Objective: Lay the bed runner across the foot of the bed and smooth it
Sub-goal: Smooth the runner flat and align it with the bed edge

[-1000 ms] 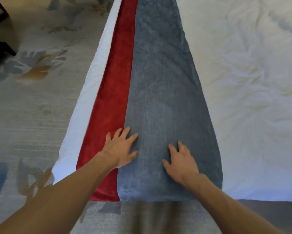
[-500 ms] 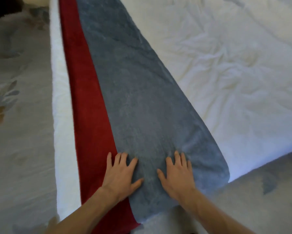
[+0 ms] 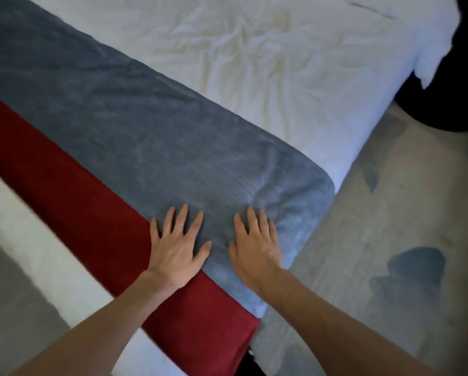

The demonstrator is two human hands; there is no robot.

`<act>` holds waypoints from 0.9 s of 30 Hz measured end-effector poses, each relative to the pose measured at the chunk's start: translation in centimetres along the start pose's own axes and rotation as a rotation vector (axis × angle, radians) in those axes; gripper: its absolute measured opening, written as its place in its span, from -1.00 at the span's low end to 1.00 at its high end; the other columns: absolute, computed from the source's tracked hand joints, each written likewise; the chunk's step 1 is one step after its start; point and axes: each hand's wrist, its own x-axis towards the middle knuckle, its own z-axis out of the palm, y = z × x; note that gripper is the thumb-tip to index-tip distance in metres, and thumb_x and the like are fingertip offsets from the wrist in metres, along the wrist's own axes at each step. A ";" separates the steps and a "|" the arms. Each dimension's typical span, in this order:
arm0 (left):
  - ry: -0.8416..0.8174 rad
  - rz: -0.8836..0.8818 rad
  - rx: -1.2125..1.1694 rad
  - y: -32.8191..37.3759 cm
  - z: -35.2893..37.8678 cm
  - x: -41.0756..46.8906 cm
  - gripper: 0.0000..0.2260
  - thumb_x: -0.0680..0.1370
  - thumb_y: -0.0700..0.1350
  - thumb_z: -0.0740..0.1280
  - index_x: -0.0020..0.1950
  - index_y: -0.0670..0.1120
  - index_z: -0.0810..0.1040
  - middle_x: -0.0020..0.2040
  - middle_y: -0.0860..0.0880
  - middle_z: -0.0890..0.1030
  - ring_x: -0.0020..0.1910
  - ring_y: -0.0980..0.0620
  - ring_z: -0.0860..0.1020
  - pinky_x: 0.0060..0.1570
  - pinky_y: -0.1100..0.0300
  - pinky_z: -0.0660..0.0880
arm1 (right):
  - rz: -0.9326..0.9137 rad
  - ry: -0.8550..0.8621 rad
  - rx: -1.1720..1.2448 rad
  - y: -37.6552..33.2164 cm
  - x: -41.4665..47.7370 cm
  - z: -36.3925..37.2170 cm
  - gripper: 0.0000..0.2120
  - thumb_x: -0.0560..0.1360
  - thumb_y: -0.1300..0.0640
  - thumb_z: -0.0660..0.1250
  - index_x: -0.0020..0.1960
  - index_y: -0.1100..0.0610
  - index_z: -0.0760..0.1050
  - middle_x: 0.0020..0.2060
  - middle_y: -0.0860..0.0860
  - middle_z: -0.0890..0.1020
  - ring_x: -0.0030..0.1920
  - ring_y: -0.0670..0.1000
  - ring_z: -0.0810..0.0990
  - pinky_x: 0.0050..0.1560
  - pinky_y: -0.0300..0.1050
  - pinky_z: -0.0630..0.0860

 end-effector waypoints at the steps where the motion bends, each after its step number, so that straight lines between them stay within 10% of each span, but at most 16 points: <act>1: -0.004 0.002 -0.013 -0.1 0.0 0.0 -0.37 0.49 0.32 -0.07 0.52 0.10 0.04 0.55 -0.09 0.06 0.51 -0.14 -0.01 0.41 -0.26 -0.05 | 0.008 -0.006 0.012 -0.4 -0.5 0.2 -0.42 0.59 -0.07 0.07 0.52 0.09 -0.02 0.53 0.16 -0.04 0.51 0.19 -0.12 0.49 0.14 -0.09; 23: -0.125 0.560 -0.046 -19.4 -5.0 -4.6 -0.64 0.51 0.13 0.30 0.20 -0.05 0.49 0.15 0.04 0.44 0.12 0.04 0.43 0.09 0.09 0.44 | 0.180 0.152 0.104 -20.5 -9.1 5.2 -0.74 0.52 -0.02 0.25 0.10 0.12 0.46 0.12 0.15 0.39 0.11 0.18 0.37 0.07 0.07 0.32; 27: -0.148 0.616 -0.111 -22.5 -5.0 -4.3 -0.72 0.54 -0.06 0.32 0.24 -0.07 0.52 0.11 0.04 0.48 0.11 0.05 0.43 0.14 0.11 0.40 | 0.157 0.077 0.013 -24.2 -7.2 5.4 -0.64 0.38 0.25 0.40 0.13 0.13 0.39 0.03 0.11 0.42 0.02 0.14 0.43 -0.05 -0.02 0.35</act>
